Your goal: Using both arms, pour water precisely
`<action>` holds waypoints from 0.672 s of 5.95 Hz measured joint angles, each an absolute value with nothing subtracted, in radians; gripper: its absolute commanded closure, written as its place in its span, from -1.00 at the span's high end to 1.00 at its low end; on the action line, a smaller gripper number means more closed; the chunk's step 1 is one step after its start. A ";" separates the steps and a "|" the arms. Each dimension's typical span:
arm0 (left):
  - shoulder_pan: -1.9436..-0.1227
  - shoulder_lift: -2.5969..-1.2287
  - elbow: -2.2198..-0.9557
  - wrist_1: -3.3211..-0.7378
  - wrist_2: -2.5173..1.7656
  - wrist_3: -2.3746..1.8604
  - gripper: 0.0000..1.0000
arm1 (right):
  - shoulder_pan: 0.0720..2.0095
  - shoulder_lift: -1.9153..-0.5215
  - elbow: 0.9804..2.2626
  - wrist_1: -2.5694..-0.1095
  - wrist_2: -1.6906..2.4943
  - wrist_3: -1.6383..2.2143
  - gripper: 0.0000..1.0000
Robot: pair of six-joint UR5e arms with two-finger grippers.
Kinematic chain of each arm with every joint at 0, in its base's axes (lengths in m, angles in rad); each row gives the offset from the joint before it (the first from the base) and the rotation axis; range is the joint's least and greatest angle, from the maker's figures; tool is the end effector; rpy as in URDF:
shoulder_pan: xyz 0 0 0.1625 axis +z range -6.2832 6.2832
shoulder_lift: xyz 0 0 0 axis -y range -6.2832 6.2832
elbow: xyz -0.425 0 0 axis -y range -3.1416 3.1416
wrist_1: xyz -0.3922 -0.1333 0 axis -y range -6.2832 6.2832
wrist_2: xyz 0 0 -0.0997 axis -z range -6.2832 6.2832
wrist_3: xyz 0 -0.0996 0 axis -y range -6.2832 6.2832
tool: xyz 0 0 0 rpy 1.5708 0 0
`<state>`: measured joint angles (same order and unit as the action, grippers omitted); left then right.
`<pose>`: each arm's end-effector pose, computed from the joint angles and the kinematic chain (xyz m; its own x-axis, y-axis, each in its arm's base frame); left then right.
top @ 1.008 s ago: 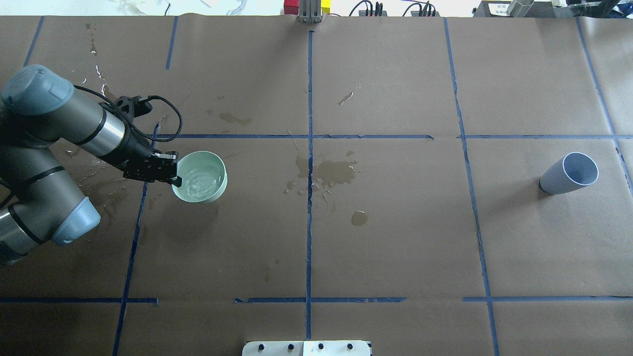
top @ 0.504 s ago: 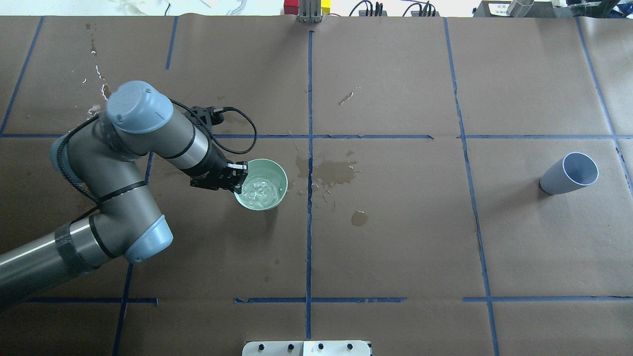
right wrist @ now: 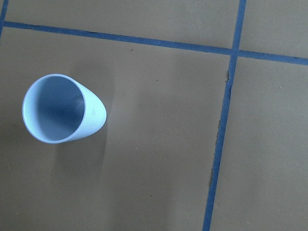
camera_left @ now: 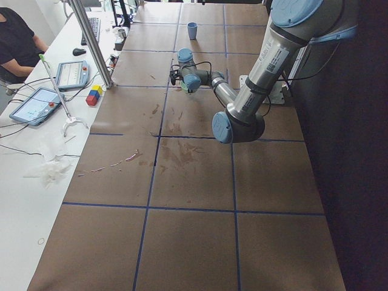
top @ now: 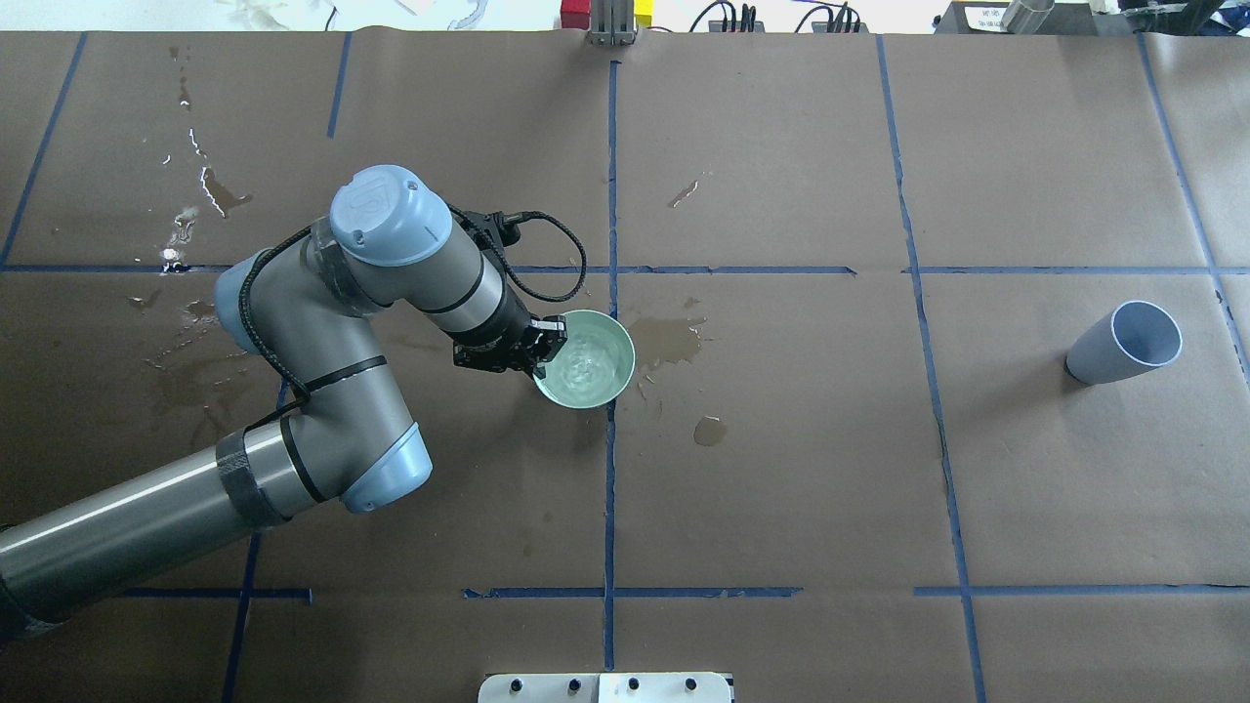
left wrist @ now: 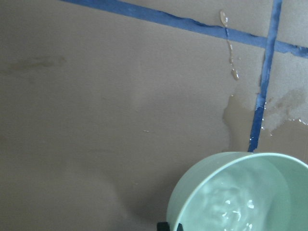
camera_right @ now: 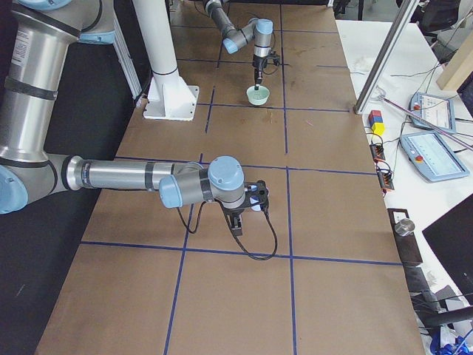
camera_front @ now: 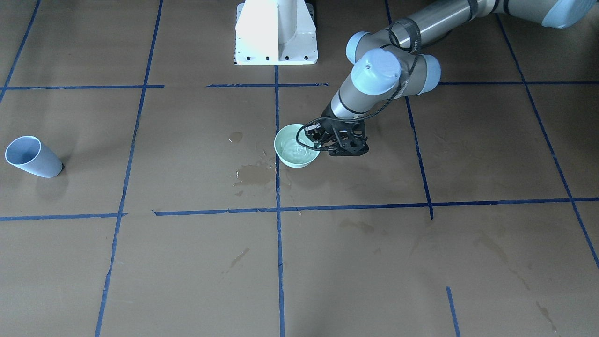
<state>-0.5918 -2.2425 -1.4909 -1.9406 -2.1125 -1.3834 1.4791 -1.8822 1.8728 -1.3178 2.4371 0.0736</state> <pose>0.5494 -0.4680 0.2434 0.4902 -0.1372 -0.8607 0.0364 0.9899 -0.1371 0.0229 -0.3780 0.6093 0.6329 -0.1706 0.7552 0.0424 0.9816 0.1862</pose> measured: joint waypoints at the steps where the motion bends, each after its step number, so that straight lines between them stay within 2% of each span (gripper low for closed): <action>1: -0.583 -2.266 -1.466 -1.940 -2.099 -1.386 -0.97 | 1.478 -1.882 1.873 -1.318 2.437 0.074 1.00; 2: -0.577 -2.286 -1.446 -1.941 -2.091 -1.388 -0.91 | 1.477 -1.882 1.873 -1.318 2.437 0.074 1.00; 4: -0.569 -2.301 -1.436 -1.940 -2.087 -1.388 -0.41 | 1.476 -1.882 1.873 -1.318 2.437 0.074 1.00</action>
<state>-0.5688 -2.3006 -1.4361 -1.9405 -2.0869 -1.3878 1.4762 -1.8816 1.8730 -1.3177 2.4371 0.0736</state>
